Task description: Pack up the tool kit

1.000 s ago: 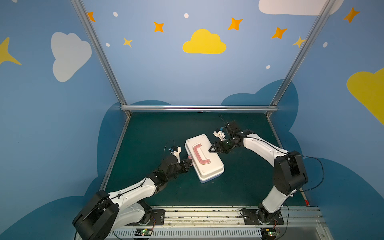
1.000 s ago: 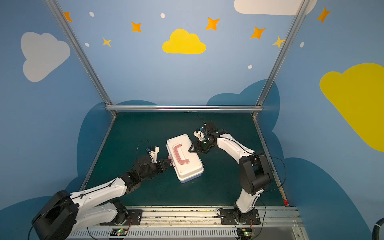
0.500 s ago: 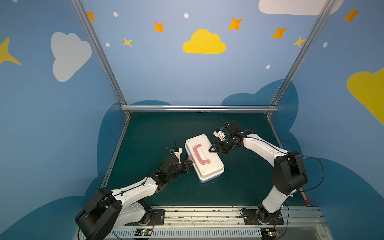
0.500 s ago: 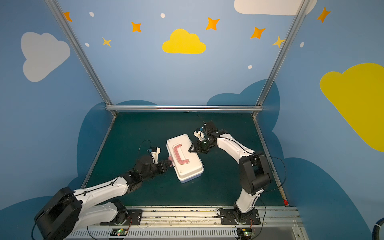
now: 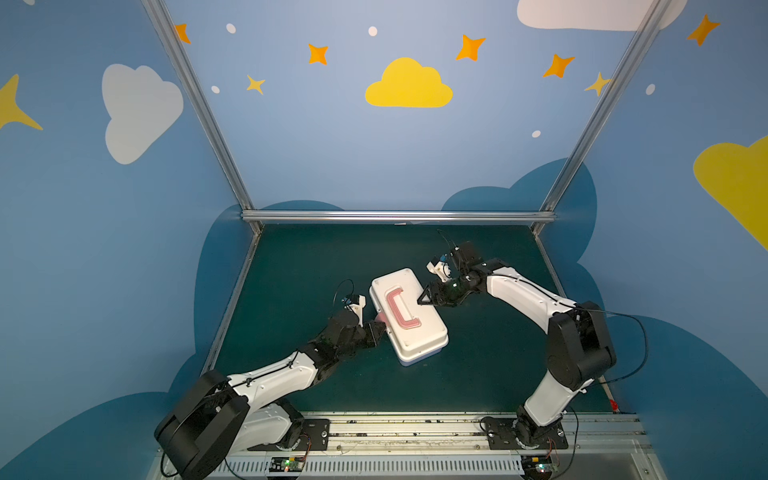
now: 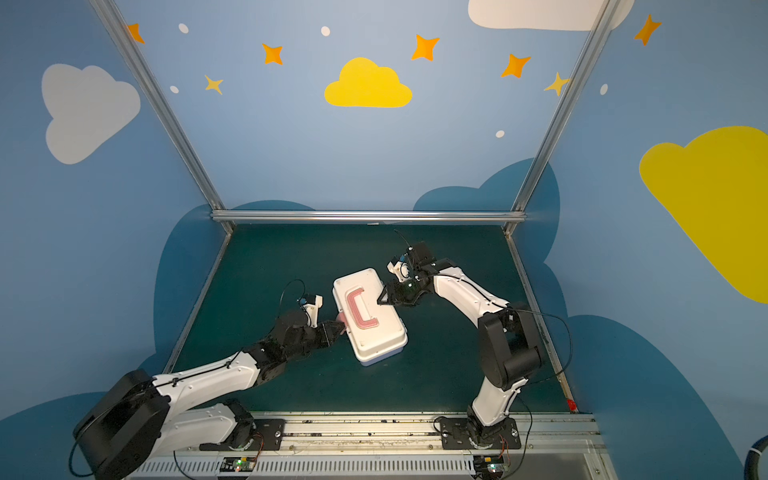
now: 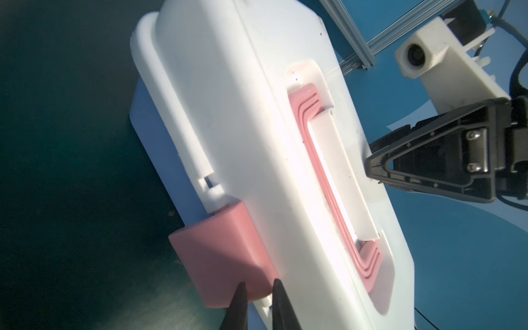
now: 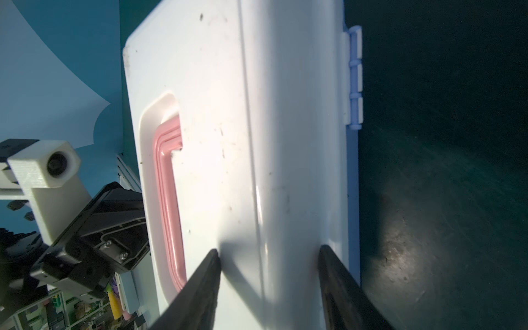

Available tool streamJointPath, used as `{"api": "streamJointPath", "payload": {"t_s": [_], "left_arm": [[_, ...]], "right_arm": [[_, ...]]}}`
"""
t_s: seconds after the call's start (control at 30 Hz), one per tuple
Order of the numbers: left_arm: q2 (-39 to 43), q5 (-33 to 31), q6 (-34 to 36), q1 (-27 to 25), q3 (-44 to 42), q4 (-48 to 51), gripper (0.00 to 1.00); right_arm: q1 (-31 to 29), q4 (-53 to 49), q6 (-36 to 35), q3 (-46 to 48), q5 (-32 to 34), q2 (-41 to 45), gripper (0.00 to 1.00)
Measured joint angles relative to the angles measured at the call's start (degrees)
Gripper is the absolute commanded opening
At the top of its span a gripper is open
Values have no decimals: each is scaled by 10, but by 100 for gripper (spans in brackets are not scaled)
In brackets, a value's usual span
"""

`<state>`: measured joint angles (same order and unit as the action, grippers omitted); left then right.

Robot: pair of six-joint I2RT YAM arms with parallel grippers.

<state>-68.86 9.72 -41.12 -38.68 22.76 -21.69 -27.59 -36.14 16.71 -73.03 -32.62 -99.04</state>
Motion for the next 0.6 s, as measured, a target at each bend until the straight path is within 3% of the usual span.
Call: {"api": "streamJointPath", "payload": {"t_s": [0.6], "left_arm": [[-10, 1, 5, -3, 17, 1, 17]], "right_arm": [[0, 2, 0, 0, 0, 0, 53]]}}
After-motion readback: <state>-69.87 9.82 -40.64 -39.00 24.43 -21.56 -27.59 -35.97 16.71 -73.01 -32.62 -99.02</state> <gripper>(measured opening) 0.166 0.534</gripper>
